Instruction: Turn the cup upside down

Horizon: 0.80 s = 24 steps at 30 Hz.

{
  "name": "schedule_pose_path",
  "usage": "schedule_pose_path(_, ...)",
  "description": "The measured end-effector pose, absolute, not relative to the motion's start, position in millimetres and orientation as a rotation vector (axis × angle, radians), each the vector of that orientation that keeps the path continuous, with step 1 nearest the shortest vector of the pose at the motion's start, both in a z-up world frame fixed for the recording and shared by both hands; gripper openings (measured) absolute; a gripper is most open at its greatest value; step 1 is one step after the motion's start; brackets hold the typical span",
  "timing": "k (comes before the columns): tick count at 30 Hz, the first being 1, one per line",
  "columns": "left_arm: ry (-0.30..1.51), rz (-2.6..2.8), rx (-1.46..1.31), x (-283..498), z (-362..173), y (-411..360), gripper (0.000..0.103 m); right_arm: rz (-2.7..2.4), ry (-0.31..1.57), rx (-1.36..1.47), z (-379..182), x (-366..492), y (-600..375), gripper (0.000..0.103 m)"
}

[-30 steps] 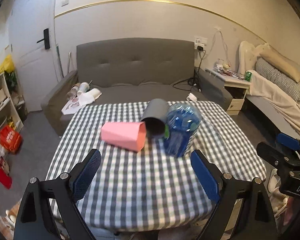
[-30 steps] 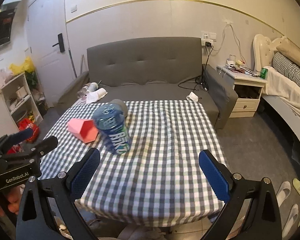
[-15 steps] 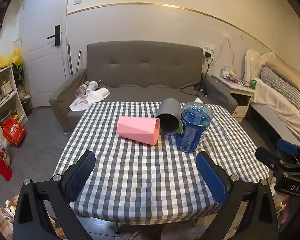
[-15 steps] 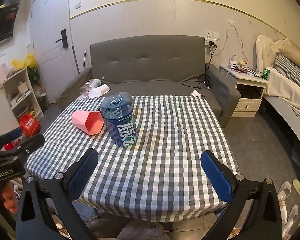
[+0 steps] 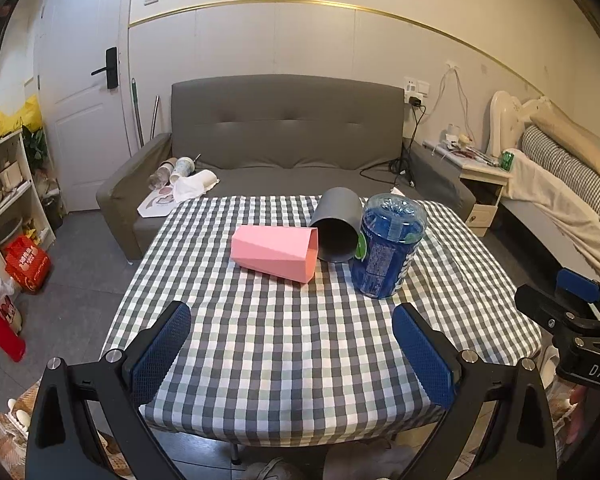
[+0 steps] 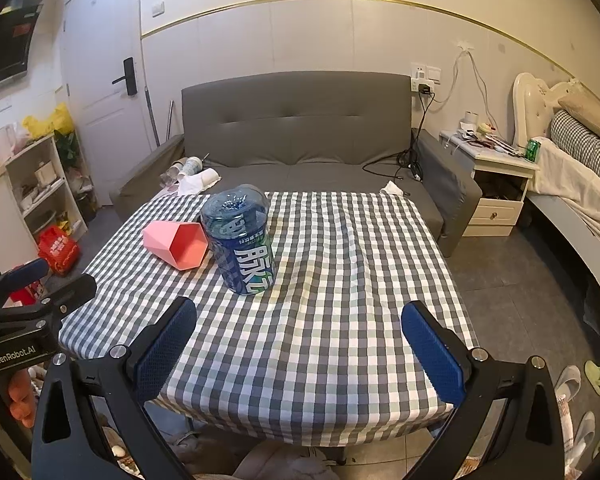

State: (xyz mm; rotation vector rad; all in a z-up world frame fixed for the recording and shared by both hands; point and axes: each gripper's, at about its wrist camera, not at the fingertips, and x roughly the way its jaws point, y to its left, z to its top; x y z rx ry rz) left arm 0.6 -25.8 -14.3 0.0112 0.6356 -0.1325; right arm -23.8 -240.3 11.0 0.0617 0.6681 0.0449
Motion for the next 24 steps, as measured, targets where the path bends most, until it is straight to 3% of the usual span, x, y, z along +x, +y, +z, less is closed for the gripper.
schedule_pose_path(24, 0.626, -0.130, 0.005, -1.1, -11.9, -25.0, 0.103, 0.042, 0.669, 0.055, 11.6, -27.1, -239.9, 0.103)
